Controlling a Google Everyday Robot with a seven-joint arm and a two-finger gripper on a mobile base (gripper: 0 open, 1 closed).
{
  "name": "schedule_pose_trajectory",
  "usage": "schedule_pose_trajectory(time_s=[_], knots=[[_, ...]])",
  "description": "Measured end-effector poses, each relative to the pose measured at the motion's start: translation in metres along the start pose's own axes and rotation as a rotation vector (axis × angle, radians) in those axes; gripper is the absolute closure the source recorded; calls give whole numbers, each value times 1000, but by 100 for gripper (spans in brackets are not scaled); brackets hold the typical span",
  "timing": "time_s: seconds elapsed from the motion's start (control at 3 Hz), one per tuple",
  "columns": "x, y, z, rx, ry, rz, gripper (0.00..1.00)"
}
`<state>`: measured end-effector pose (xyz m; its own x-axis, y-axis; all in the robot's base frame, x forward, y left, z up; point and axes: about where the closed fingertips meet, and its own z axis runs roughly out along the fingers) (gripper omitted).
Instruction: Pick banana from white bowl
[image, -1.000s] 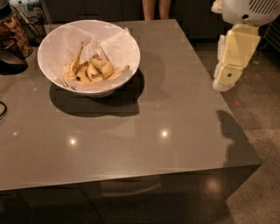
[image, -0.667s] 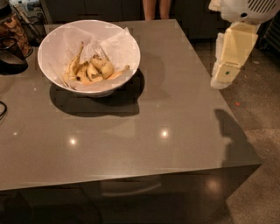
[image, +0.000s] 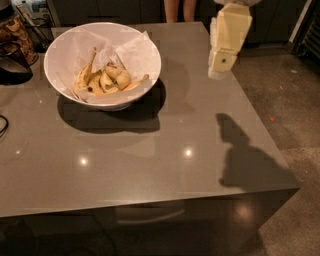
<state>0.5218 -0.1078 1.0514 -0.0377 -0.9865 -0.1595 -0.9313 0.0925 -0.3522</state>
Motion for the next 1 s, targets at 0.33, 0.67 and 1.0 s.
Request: schedule_pose_trajectory(time_s=[0.33,0.67,1.0], knots=[[-29,-14,18,-11,22,-48,0],[-37,-21,20,18,-1,-53,0],[-42,-26,22,13,-27,-57,0]])
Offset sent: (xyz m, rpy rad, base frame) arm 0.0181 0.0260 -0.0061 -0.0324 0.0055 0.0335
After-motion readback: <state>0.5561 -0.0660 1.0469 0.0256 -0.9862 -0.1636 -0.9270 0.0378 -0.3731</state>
